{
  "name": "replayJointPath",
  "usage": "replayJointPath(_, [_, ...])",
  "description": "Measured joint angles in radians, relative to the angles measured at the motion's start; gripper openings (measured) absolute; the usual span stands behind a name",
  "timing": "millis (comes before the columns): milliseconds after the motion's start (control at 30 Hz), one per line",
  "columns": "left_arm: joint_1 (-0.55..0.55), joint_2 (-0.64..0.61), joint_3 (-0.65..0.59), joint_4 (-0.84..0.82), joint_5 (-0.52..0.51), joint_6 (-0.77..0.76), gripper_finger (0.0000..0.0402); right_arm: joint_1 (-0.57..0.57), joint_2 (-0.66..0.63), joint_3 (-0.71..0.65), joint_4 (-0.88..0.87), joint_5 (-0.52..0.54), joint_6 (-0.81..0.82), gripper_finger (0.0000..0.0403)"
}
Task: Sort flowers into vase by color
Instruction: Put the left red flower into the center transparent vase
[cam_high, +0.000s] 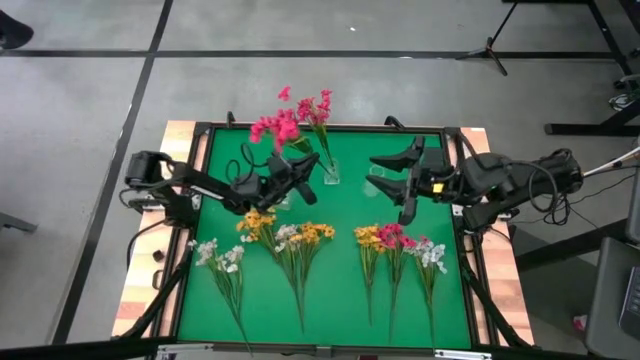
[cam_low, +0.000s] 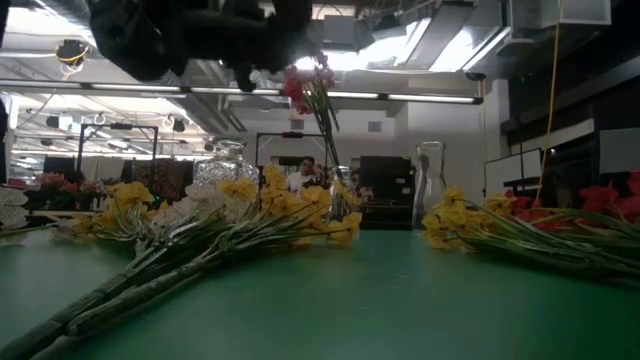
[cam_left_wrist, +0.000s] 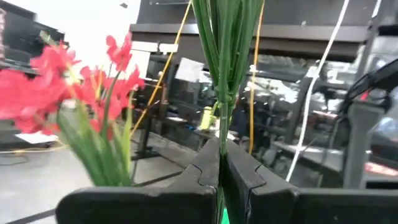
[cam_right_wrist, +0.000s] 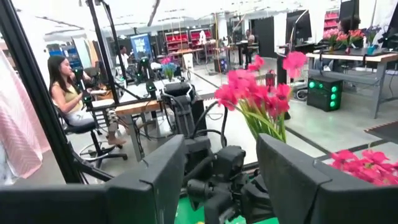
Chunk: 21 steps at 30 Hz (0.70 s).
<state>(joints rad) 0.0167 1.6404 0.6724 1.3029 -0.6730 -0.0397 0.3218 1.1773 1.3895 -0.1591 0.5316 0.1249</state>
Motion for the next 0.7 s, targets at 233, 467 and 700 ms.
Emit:
replayJointPath(233, [0.045, 0.12, 0.103, 0.0, -0.033, 0.132, 0.0, 0.0, -0.007, 0.0, -0.082, 0.018, -0.001, 0.0198])
replayJointPath(467, [0.069, 0.201, 0.181, -0.02, -0.044, 0.237, 0.0, 0.0, -0.012, 0.0, -0.106, 0.018, -0.001, 0.0198])
replayJointPath(700, [0.12, 0.206, 0.182, -0.1, -0.051, 0.127, 0.0, 0.0, -0.027, 0.0, -0.134, 0.027, -0.003, 0.0198])
